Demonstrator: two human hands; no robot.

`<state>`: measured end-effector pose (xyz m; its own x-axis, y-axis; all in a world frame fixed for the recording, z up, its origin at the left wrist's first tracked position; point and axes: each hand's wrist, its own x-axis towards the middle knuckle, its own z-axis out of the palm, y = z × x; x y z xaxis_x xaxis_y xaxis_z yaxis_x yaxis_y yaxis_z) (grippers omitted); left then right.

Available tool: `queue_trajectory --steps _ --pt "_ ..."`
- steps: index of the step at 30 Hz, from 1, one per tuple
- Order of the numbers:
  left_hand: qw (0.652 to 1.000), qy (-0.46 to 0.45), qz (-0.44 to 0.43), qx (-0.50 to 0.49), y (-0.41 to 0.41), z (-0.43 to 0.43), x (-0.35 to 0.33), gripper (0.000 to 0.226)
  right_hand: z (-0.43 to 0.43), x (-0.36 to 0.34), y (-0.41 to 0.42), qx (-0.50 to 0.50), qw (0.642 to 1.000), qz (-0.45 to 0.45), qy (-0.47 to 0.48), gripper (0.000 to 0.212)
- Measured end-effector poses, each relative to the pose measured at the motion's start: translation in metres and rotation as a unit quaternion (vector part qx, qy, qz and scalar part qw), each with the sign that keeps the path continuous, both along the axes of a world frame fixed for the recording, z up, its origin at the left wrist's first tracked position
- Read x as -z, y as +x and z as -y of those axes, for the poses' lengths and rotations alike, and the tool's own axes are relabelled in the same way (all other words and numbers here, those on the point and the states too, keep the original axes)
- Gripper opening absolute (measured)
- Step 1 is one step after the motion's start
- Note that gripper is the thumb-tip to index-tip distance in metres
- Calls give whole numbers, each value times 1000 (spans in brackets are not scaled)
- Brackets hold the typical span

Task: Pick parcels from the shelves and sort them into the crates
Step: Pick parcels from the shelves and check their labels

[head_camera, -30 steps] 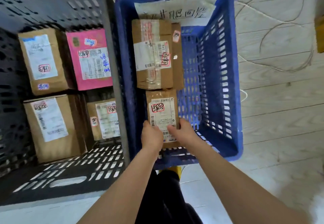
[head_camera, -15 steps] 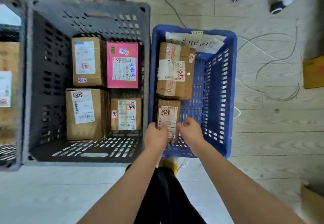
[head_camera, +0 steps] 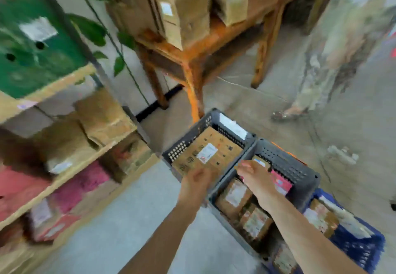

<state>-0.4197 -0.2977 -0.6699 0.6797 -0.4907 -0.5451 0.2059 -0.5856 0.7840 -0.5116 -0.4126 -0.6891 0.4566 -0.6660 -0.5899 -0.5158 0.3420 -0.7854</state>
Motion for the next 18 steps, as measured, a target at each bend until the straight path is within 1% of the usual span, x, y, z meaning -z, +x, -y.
queue_trajectory --steps 1,2,3,5,7,9,12,15,18 --pt "999 -16 17 -28 23 -35 -20 17 -27 -22 34 -30 999 20 -18 13" --pt "997 -31 39 -56 48 -72 -40 17 -57 -42 67 -60 997 32 -32 14" --pt "994 -43 63 -82 71 -111 -57 20 -90 -61 99 -87 994 49 -42 10" --pt "981 -50 109 -149 115 -199 -88 24 -161 -93 161 -143 985 80 -57 29" --pt "964 -43 155 -212 153 -289 -118 22 -237 -123 213 -210 969 99 -83 34" --pt "939 -28 200 -279 185 -372 -143 18 -311 -151 256 -275 949 120 -96 37" --pt "893 -42 233 -383 214 -475 -183 25 -407 -187 306 -355 918 152 -91 32" --pt "851 -69 240 -463 227 -557 -210 25 -486 -215 347 -419 883 186 -101 38" --pt "806 -101 252 -526 239 -622 -224 21 -548 -235 380 -475 848 209 -113 40"
